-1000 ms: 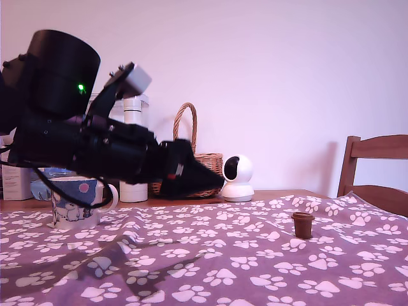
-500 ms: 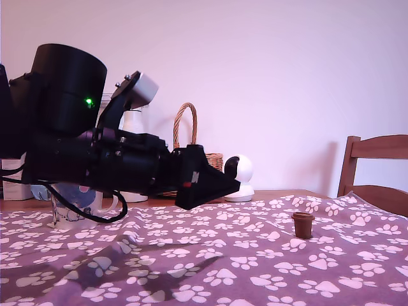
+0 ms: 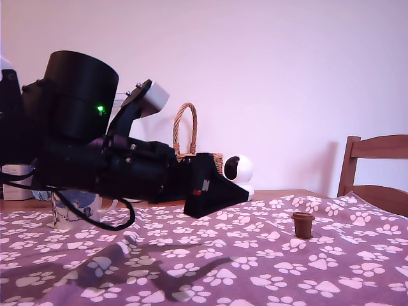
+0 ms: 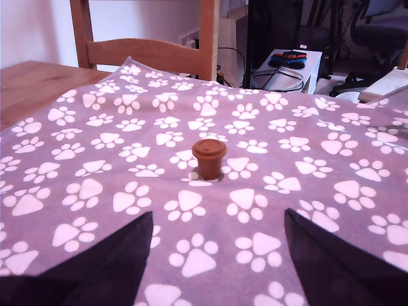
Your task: Pick up the coffee capsules from the table one by one and drop them inside the nearest coffee cup
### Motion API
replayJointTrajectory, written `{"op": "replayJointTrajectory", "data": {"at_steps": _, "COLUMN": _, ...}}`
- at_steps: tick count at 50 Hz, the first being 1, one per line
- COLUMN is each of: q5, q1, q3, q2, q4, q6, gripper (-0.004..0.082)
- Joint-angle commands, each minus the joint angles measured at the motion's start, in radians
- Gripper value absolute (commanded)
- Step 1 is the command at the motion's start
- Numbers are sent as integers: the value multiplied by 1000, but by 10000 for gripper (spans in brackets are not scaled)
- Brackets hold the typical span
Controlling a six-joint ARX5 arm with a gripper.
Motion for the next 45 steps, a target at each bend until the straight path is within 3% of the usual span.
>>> {"op": "replayJointTrajectory", "data": {"at_steps": 1, "q5": -6, "q1": -11, "q3": 20, "q2": 43, "q4": 8, "q6": -2, "gripper": 589}}
{"op": "replayJointTrajectory", "data": {"at_steps": 17, "q5": -16, "q1": -27, "q3": 82, "q2": 102, "q4": 4, "q6": -3, "gripper": 589}}
{"op": "replayJointTrajectory", "data": {"at_steps": 45, "q5": -26, "q1": -57, "q3": 220, "q2": 166, "q4": -122, "q6": -13, "gripper": 589}}
